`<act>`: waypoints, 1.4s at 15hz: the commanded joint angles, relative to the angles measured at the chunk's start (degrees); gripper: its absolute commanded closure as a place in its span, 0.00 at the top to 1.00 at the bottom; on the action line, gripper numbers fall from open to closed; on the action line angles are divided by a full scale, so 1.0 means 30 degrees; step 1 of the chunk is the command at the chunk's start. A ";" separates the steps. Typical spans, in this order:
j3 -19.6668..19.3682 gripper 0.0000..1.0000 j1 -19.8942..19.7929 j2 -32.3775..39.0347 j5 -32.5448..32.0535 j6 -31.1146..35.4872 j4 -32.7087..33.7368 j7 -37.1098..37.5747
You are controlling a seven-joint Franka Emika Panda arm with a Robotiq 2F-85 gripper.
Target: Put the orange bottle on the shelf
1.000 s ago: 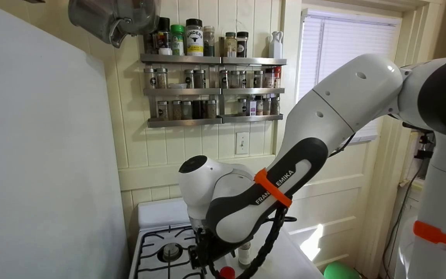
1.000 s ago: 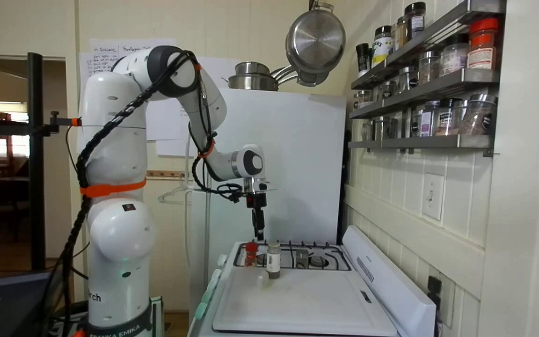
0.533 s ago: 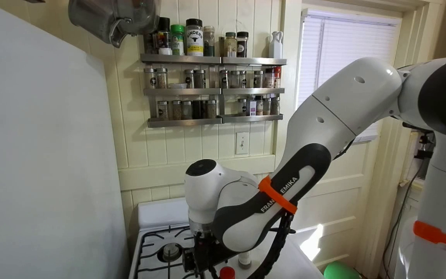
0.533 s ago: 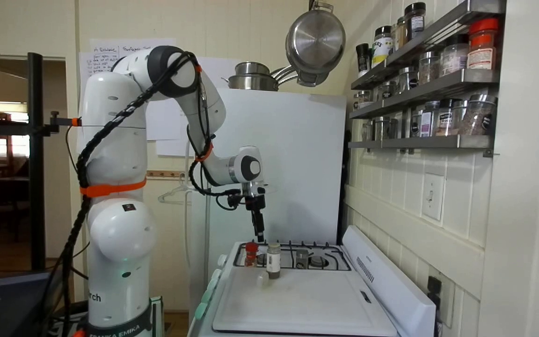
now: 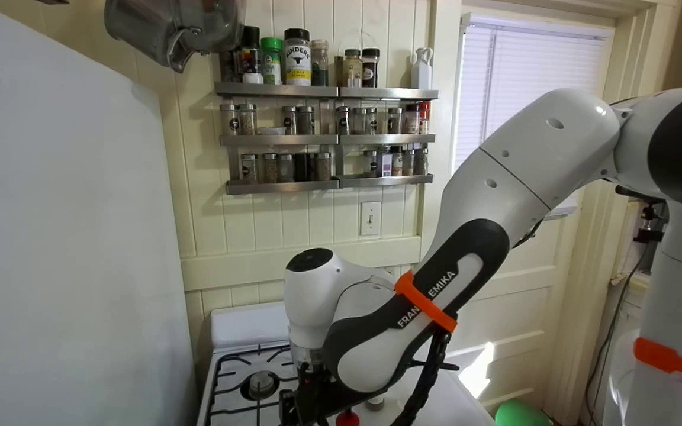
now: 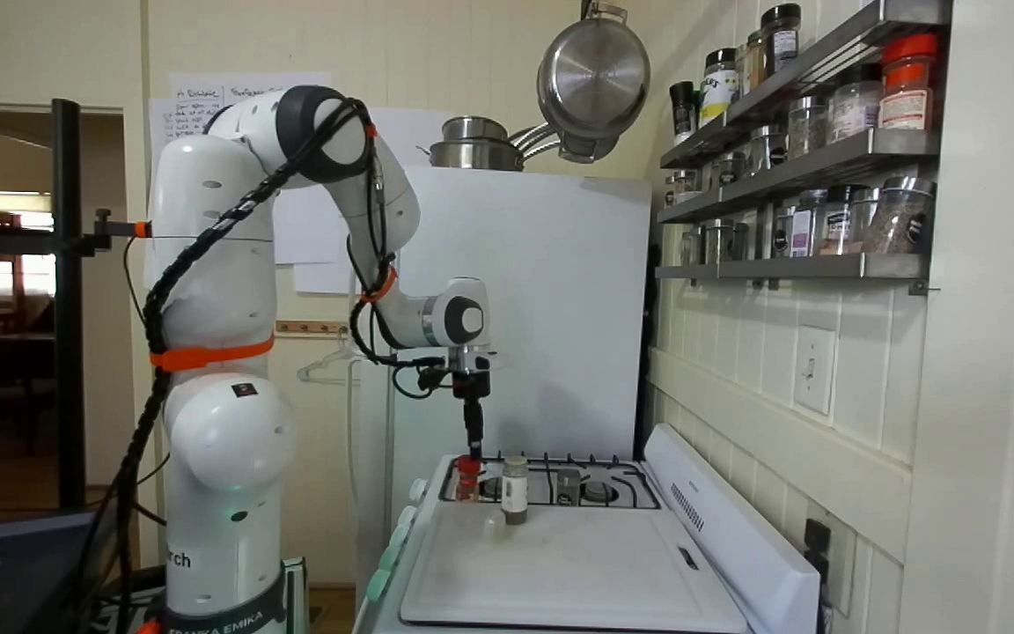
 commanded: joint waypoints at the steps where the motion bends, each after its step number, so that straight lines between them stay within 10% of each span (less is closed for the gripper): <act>1: 0.0076 1.00 0.0143 -0.0528 0.0186 -0.0168 -0.0522 0.0952; 21: 0.1028 1.00 0.0148 -0.3036 0.0201 -0.2684 -0.1954 0.5791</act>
